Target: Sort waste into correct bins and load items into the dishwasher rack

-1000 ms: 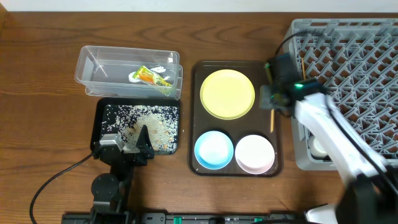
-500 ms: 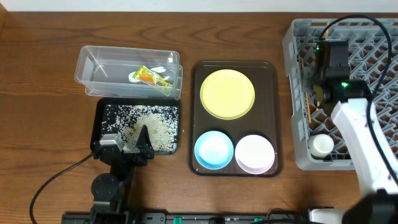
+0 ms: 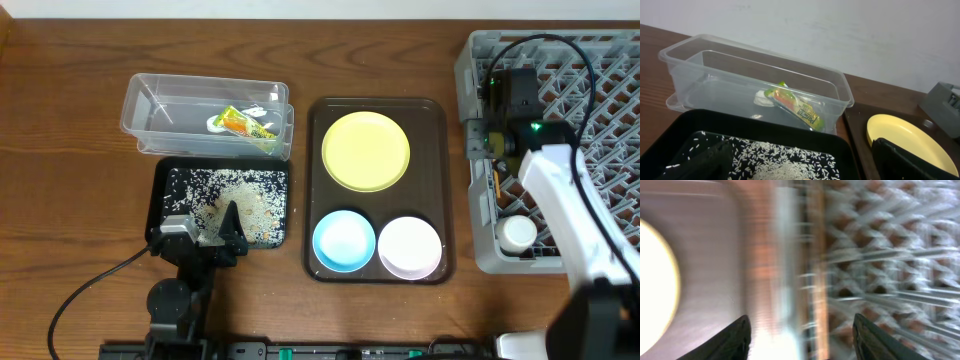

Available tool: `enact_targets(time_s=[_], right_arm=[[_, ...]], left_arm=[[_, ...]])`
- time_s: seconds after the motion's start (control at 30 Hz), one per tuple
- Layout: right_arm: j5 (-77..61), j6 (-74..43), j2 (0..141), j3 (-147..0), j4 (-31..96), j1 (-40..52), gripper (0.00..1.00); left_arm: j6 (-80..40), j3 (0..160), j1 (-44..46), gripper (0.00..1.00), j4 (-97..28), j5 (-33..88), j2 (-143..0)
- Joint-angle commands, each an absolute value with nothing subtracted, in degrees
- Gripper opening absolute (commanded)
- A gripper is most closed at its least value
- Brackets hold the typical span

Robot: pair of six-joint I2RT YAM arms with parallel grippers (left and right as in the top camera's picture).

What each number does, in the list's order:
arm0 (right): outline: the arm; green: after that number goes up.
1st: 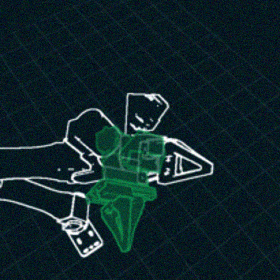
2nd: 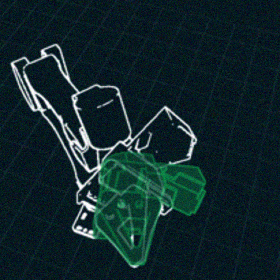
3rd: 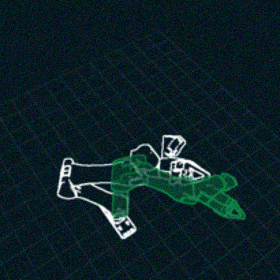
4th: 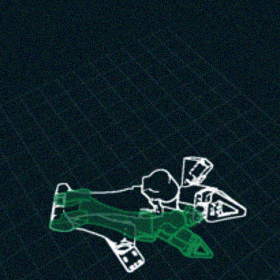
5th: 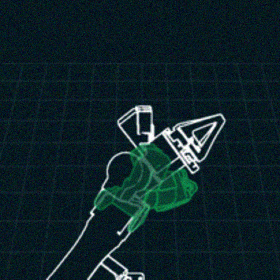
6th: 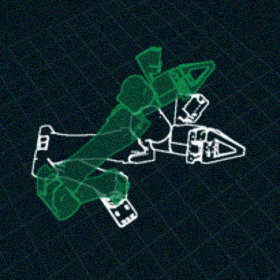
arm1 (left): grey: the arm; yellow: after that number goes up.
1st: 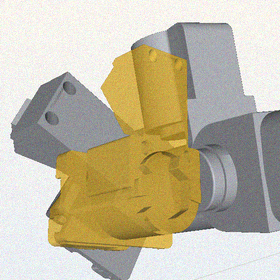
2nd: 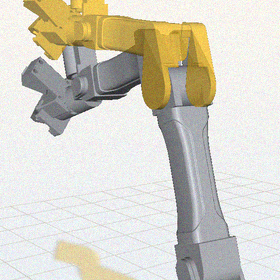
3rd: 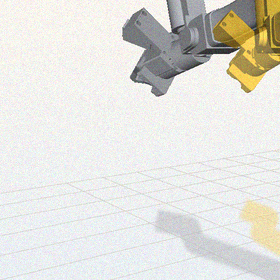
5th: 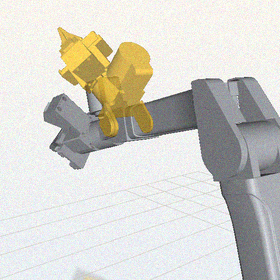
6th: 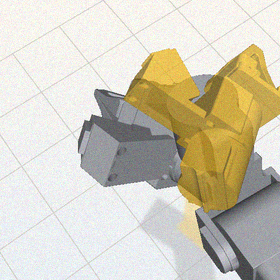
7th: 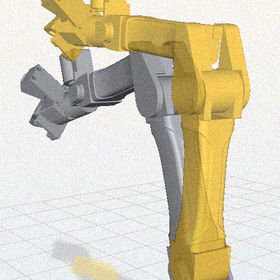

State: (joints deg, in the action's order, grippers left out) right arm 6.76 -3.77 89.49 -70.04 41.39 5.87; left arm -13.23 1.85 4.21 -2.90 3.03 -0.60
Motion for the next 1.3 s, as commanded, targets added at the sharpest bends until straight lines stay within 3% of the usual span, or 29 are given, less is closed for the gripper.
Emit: enact_targets(time_s=[0.0,0.13,0.33,0.73,0.97,1.07,1.27], right_arm=[[-11.4,-7.0,83.3,-70.5,44.4,8.6,0.43],[-18.3,-7.1,80.8,-70.5,53.8,12.3,0.46],[-13.5,-10.0,80.8,-67.8,65.0,19.5,0.51],[2.8,-21.2,80.9,-53.5,56.2,23.9,0.51],[3.2,-23.4,80.9,-45.3,50.6,23.9,0.34],[3.0,-25.6,80.9,-43.5,49.5,23.9,0.17],[1.3,-27.2,80.9,-43.1,48.8,23.9,0.01]], left_arm=[[-12.7,0.2,3.9,0.91,-3.7,3.0,-0.2],[-12.7,0.2,3.9,0.91,-3.7,3.0,-0.2],[-12.7,0.2,3.9,0.91,-3.7,3.0,-0.2],[-12.7,0.2,3.9,0.91,-3.7,3.0,-0.2],[-12.7,0.2,3.9,0.91,-3.7,3.0,-0.2],[-12.7,0.2,3.9,0.91,-3.7,3.0,-0.2],[-12.7,0.2,3.9,0.91,-3.7,3.0,-0.2]])
